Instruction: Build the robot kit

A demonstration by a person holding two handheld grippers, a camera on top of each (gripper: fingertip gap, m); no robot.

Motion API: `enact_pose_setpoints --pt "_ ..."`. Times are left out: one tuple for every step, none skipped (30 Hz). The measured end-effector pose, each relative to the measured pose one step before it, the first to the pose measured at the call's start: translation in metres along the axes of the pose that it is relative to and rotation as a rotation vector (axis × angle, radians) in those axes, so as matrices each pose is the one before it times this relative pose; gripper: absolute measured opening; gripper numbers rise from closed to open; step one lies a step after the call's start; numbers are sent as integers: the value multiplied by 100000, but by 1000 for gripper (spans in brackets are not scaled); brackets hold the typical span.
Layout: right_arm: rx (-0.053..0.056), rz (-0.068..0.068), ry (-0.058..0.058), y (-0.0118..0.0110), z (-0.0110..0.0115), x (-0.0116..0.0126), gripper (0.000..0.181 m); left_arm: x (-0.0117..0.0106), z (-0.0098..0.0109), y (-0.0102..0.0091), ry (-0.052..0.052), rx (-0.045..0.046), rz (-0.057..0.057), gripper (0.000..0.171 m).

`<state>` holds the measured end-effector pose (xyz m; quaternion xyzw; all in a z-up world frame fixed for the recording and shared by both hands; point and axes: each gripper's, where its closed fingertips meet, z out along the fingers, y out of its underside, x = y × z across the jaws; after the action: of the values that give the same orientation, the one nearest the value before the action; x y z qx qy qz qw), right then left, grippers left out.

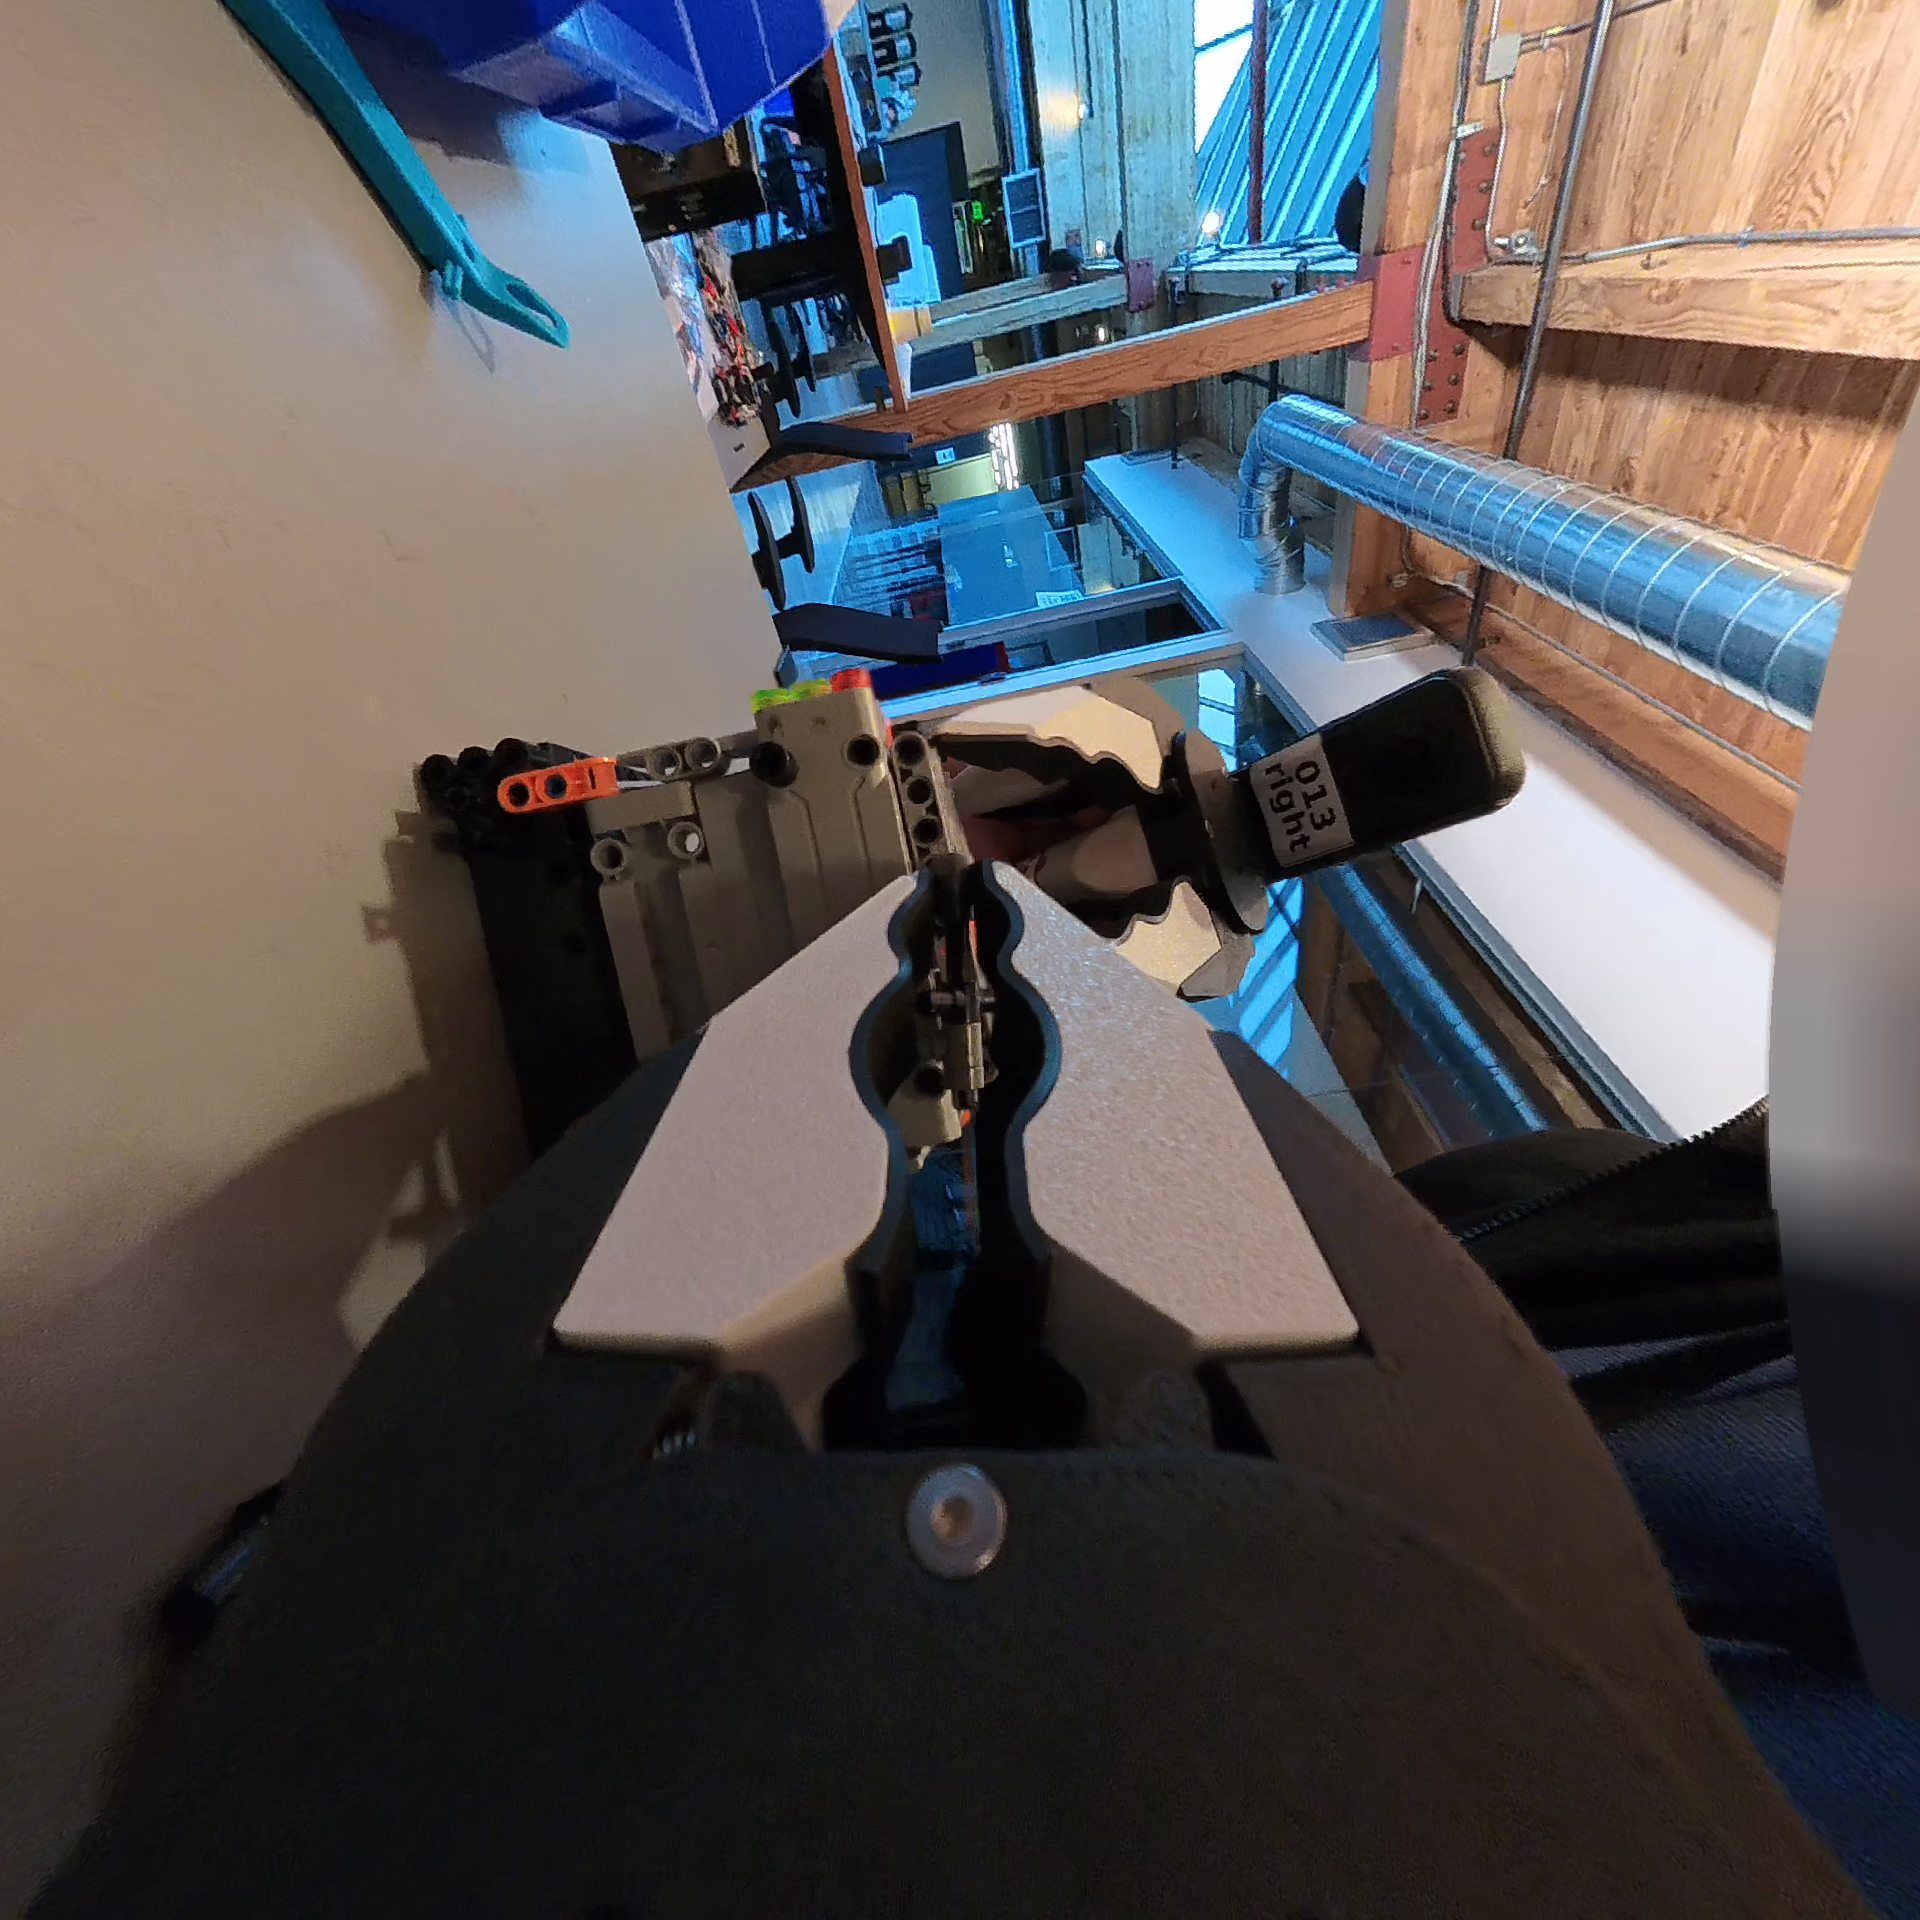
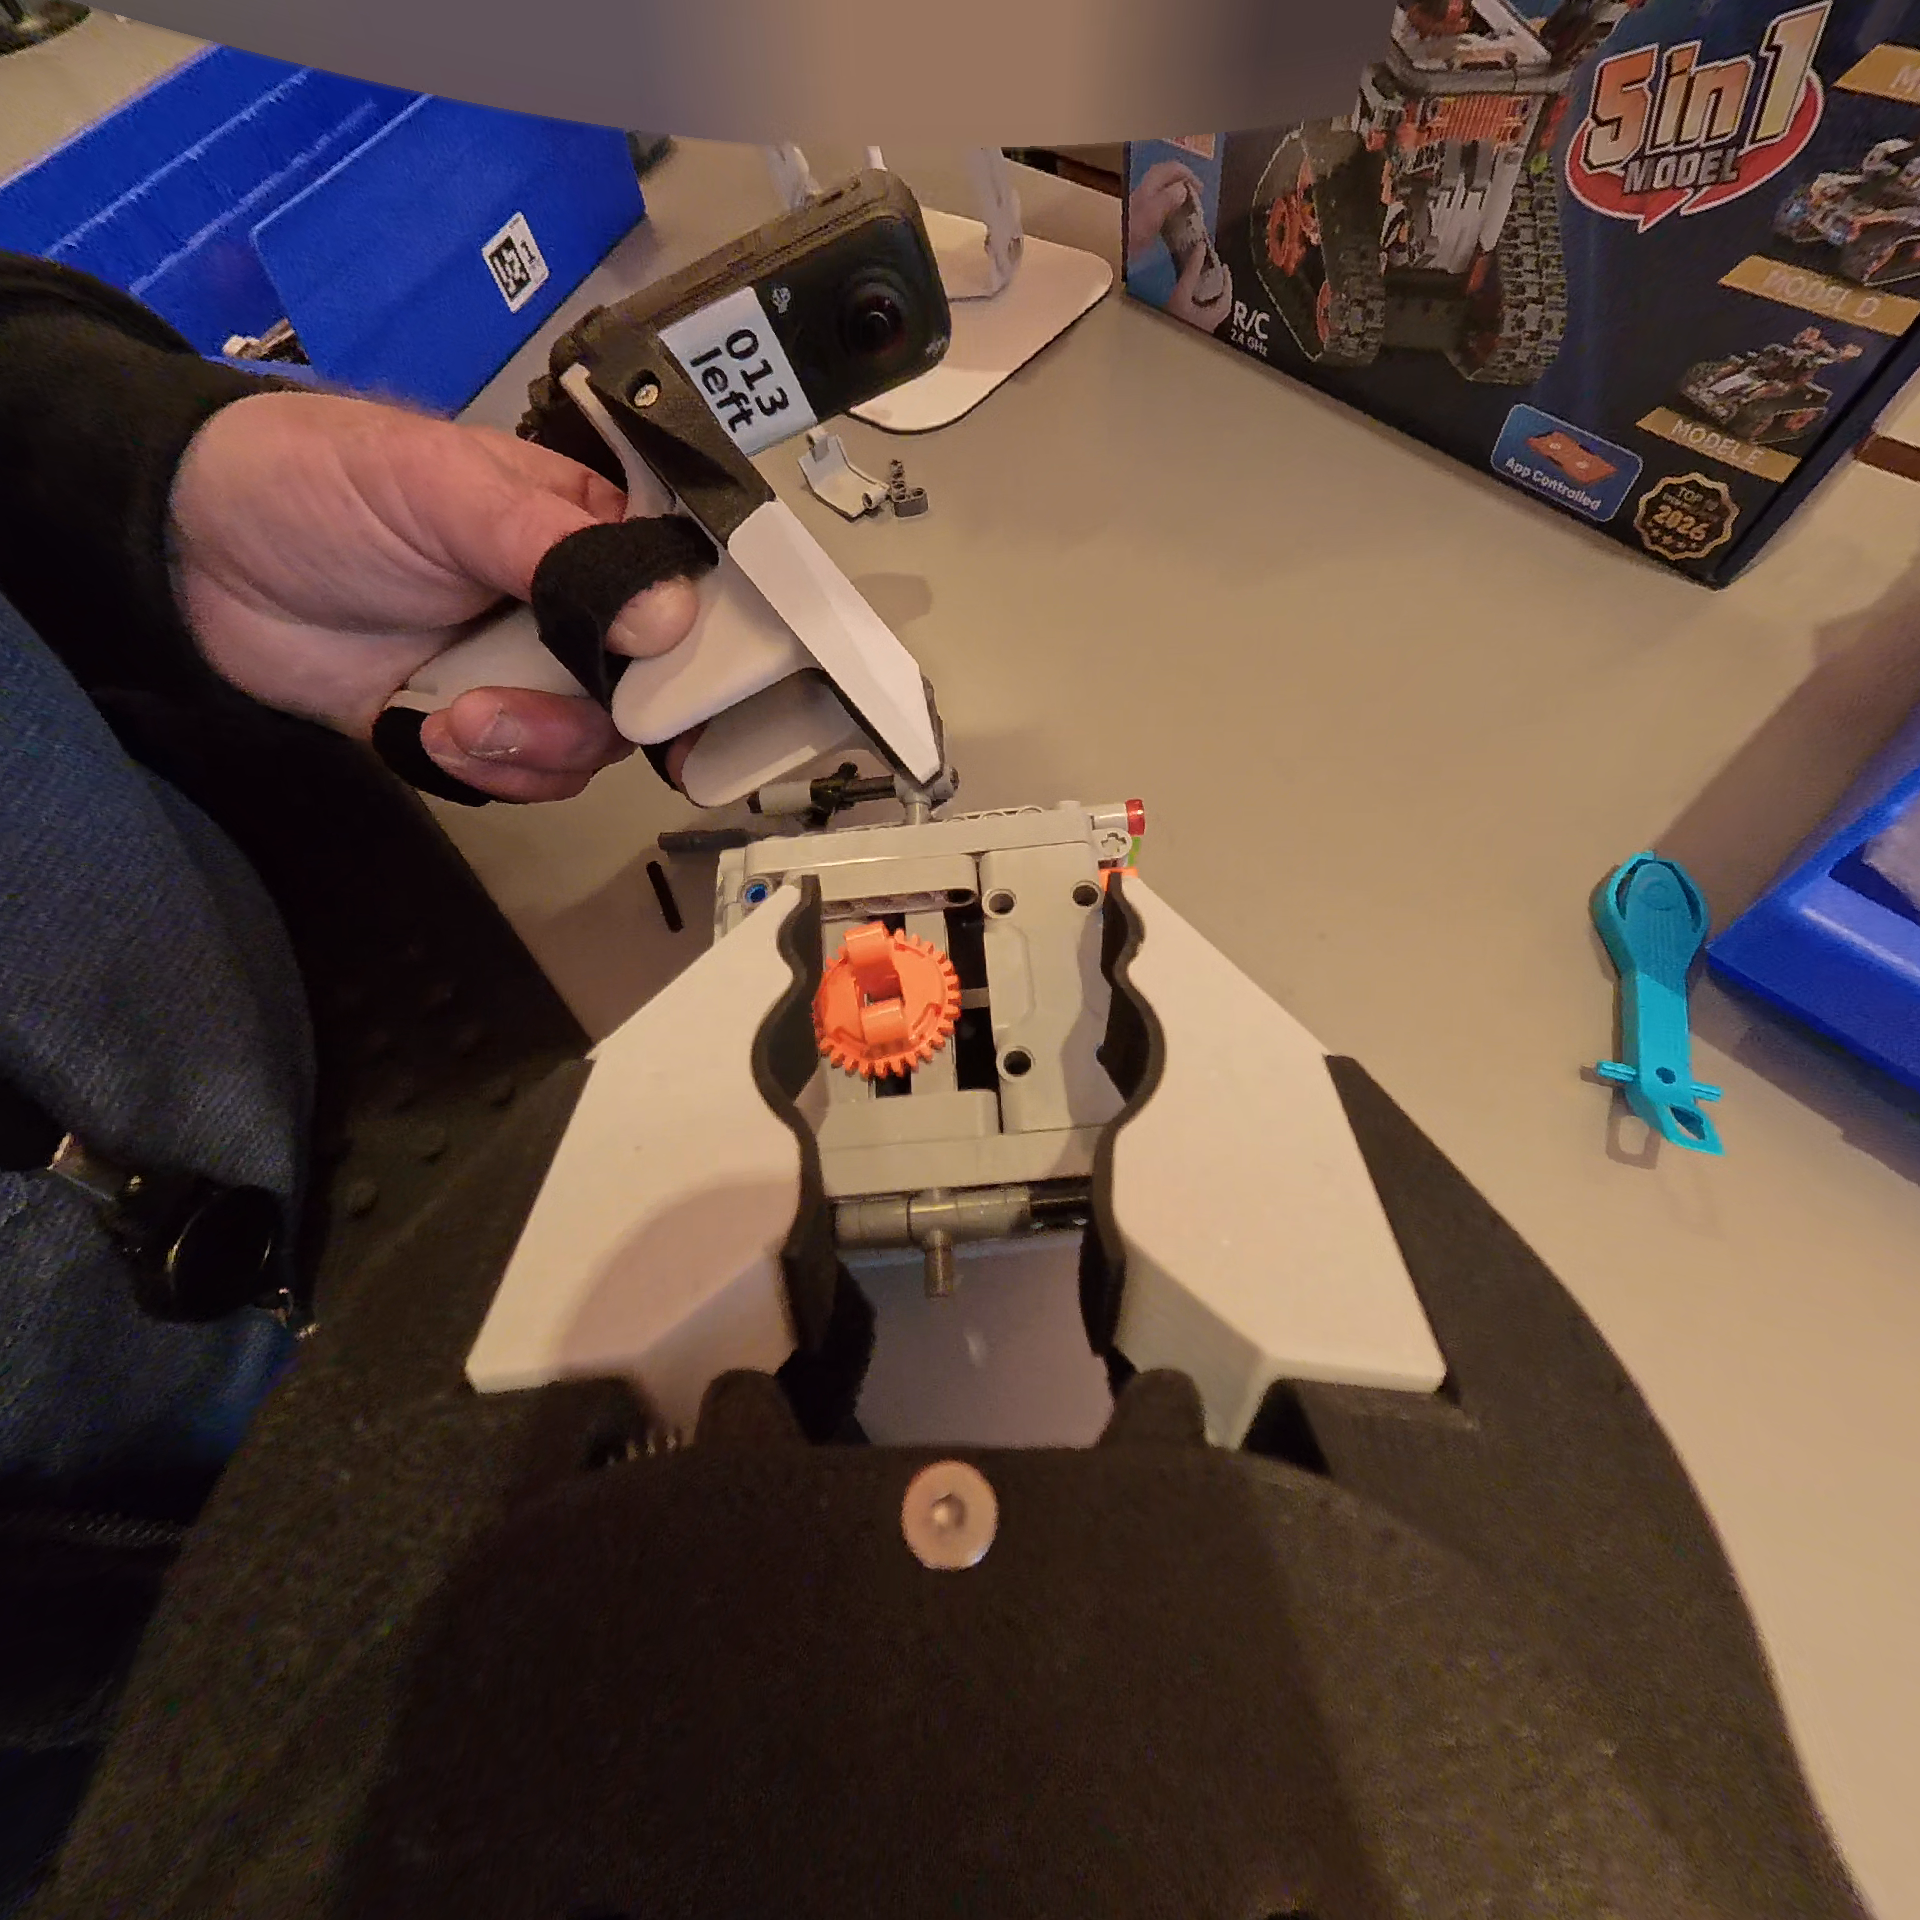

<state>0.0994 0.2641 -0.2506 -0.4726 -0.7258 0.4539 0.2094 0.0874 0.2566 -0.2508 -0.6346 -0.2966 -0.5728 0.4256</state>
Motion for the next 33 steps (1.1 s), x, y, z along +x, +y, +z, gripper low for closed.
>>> enact_pose_setpoints --pt "273 -10 -67 -4 -24 9 52 11 12 14 -329 190 467 4" --pt "303 -27 -64 10 -31 3 51 54 38 96 11 399 435 4" --pt "340 0 2 5 -29 10 51 21 32 19 -335 776 592 4" --pt "138 -41 68 4 -8 0 51 -6 18 1 -404 103 935 4" --pt "-21 40 73 3 -2 7 51 -4 20 -21 -500 327 1192 4" --pt "-3 -103 -32 -1 4 -6 51 -1 19 -2 -773 757 1489 4" --pt "89 -36 -95 2 -1 -5 51 -1 14 10 -355 393 578 4" --pt "144 -21 -18 0 -4 0 51 -7 1 -6 299 591 -490 4" --pt "152 -159 -58 13 -26 -10 51 30 25 44 546 1100 -672 4" --pt "264 -70 -60 20 -42 1 51 36 13 69 -86 878 160 5" --pt "36 20 218 13 -7 21 50 24 12 22 -978 -280 1028 4" --pt "-203 -59 287 -5 29 27 50 -21 10 -22 -1311 -351 1703 4" --pt "-139 -179 61 -11 31 -10 49 -12 4 -20 -589 904 766 4" --pt "-51 -304 -5 16 8 -9 49 0 -29 24 340 1120 -669 5" --pt "75 -144 154 17 -20 14 49 15 -9 24 477 543 -944 5" --pt "296 65 205 18 -49 46 48 29 32 37 -259 707 633 5" --pt "370 -2 76 27 -59 34 46 54 44 56 -107 501 408 5" --pt "218 -75 -44 31 -53 -1 46 54 67 39 75 396 -538 5" --pt "21 -107 38 5 -9 -5 46 28 48 25 -111 93 -32 5" --pt "-212 -79 5 -2 24 -3 46 -20 -13 -17 -824 -173 696 5" --pt "-353 -104 -43 0 45 -11 47 -18 -17 6 -1874 -343 1554 5" --pt "104 -22 44 -11 4 -6 47 8 -4 -16 -1488 -341 832 5" --pt "368 22 98 1 -41 -20 46 18 26 22 -506 -181 86 5" --pt "163 -6 89 16 -33 -5 46 41 27 35 -938 -313 1280 5" --pt "-1 7 21 2 -5 11 46 20 76 1 -956 111 1412 5" --pt "8 -18 -105 4 8 1 46 -5 65 -40 -296 170 516 5" --pt "-6 -105 -184 -1 -2 4 47 11 36 -8 -451 491 923 5" --pt "99 -128 -157 -3 -13 -13 47 -6 17 31 -1144 224 2103 5" --pt "171 46 -46 -3 -7 0 47 -12 0 -12 -995 -409 1224 5" --pt "124 50 -150 -19 7 -2 46 -11 -27 -11 -436 -43 546 5" --pt "30 -78 -351 -3 17 -24 47 15 -58 3 244 92 -1268 5" --pt "-106 98 -148 -13 18 -10 47 -24 -82 5 44 -277 -1065 5" --pt "-72 229 152 -17 27 -8 47 -76 -143 26 -372 -7 -33 4"
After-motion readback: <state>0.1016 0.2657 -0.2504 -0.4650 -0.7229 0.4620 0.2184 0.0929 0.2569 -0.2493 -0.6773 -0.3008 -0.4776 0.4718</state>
